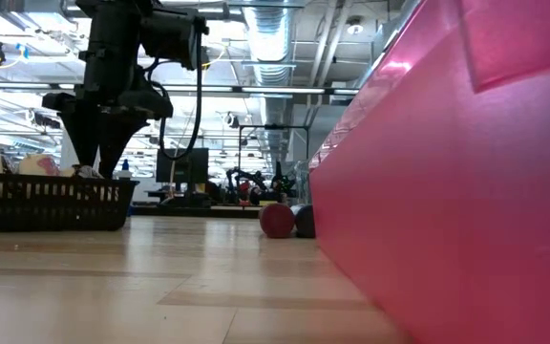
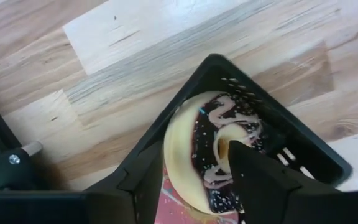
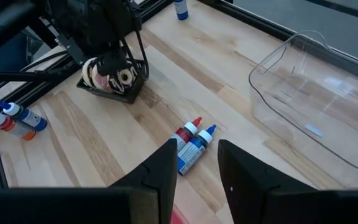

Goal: Pick & Place Food Item
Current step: Put the bottom blue food coloring bottle into the transparent bin

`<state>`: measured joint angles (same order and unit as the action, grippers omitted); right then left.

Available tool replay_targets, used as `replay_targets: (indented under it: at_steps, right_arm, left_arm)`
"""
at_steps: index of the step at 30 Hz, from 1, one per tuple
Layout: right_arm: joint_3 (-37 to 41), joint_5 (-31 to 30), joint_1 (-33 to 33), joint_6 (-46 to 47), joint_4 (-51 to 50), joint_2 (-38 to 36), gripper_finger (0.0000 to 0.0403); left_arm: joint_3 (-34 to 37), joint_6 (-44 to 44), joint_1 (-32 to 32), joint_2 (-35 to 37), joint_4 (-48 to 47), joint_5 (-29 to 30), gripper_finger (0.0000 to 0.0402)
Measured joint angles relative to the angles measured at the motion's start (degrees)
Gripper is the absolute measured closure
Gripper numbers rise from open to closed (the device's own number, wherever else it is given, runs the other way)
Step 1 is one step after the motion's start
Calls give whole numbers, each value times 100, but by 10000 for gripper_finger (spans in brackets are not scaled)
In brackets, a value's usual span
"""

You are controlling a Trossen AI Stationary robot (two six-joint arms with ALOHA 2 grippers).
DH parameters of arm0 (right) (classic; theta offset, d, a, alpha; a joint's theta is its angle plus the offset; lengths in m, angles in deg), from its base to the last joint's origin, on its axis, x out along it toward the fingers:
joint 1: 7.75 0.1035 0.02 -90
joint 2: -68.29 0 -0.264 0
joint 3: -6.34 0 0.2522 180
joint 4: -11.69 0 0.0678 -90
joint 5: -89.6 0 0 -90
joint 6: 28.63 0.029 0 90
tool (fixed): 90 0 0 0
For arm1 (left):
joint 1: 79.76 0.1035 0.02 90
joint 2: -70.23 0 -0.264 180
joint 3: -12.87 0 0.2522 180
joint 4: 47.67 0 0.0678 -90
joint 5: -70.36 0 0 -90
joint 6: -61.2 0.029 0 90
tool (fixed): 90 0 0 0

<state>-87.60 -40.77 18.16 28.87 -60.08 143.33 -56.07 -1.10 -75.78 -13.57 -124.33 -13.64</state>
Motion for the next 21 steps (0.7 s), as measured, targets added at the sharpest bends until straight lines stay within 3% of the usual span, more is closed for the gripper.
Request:
replay_targets:
  at_steps: [9,15,21]
  right_arm:
    - [0,-175,0,91,-71,2,293]
    - [33,-103,-198,551,-458,7,293]
    - [364,784,-742,948,-358,74,293]
  left_arm:
    - [0,167,-120,1051,545,157,222]
    - [0,840,-491,1701,2190,494,223]
    - [0,1608,-911,1887,3984,698,231]
